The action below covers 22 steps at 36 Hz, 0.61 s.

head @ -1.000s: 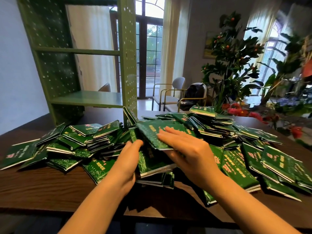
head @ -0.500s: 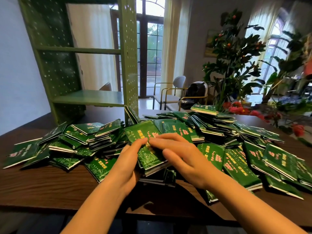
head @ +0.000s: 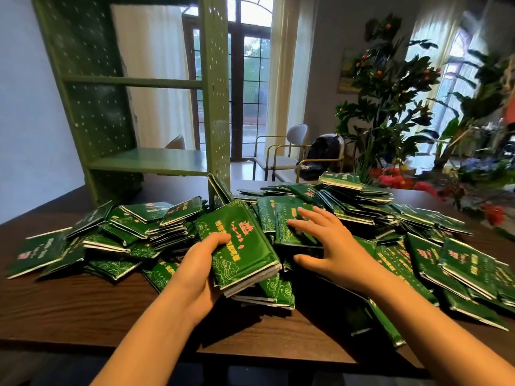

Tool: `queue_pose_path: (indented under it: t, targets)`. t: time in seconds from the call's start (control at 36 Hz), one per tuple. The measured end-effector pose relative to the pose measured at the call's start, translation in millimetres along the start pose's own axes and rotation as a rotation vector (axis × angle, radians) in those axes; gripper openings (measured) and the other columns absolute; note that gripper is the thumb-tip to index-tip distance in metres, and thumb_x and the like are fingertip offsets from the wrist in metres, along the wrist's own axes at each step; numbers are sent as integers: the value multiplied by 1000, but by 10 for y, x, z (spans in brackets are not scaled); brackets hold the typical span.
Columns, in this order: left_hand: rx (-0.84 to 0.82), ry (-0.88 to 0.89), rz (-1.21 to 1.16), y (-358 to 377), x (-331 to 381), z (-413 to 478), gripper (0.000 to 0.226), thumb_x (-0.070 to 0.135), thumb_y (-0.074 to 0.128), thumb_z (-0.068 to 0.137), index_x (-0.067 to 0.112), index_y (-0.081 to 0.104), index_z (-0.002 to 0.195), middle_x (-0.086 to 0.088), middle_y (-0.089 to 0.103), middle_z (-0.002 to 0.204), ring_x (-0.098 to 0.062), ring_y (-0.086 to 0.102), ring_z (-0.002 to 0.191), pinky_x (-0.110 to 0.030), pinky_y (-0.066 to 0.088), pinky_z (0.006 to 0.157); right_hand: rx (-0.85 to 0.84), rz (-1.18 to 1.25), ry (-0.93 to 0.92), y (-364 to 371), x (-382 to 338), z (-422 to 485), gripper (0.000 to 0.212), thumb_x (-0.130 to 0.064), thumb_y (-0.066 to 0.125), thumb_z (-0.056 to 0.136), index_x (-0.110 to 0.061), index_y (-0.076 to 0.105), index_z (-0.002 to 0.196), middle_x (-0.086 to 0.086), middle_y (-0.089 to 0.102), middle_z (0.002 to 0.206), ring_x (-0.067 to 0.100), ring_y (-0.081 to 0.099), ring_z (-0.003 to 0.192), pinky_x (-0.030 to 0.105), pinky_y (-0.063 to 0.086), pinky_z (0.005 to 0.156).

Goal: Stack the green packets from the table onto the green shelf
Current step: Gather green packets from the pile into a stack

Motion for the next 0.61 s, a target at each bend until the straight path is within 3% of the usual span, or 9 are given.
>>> queue_pose_path:
  t: [0.14, 0.22, 0.31, 0.44, 0.53, 0.61]
  targets:
    - [-19, -19, 16, -7, 12, 1, 22, 19, 54, 92, 3, 68, 97, -18, 73, 89, -30, 69, 77, -48, 55, 82, 80, -93, -38, 7, 23, 6, 51, -36, 59, 92, -39, 42, 139, -16, 27, 153, 12, 13, 145, 37, 25, 114]
    - [-15, -20, 18, -9, 15, 29, 23, 22, 55, 93, 4, 69, 96, -17, 74, 86, -28, 72, 70, -45, 59, 69, 236, -65, -101, 3, 47, 11, 38, -30, 59, 93, -31, 57, 131, -11, 51, 139, 17, 39, 133, 42, 44, 100]
    - [1, -11, 37, -1, 27, 50, 22, 19, 57, 92, 3, 68, 101, -15, 75, 84, -25, 73, 67, -39, 62, 61, 439, 87, -136, -36, 56, 0, 35, -26, 56, 89, -18, 65, 122, -5, 66, 119, 17, 61, 110, 38, 52, 91]
    - [15, 14, 80, 31, 33, 84, 30, 14, 59, 91, 0, 63, 117, -16, 75, 89, -23, 73, 70, -34, 61, 63, 609, 247, -174, -115, -35, -41, 36, -23, 56, 90, -12, 61, 125, -12, 59, 114, -4, 55, 105, 4, 42, 88]
    - [5, 24, 96, 63, 16, 93, 31, 13, 60, 91, -1, 62, 119, -14, 75, 88, -22, 72, 69, -32, 61, 64, 656, 282, -242, -159, -159, -74, 38, -25, 50, 91, -12, 57, 126, -13, 58, 114, -5, 54, 106, 2, 41, 88]
    - [-11, 31, 116, 103, 0, 96, 30, 11, 59, 91, -2, 63, 117, -13, 74, 85, -21, 71, 68, -29, 60, 61, 675, 272, -326, -187, -300, -98, 36, -21, 51, 91, -11, 56, 125, -9, 57, 116, -1, 55, 109, 7, 42, 93]
Point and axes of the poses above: each hand's wrist, its own z-axis towards the middle knuckle, its own y-axis out of the palm, x = y × z, the point moved 2 cm from there along z, towards the middle knuckle
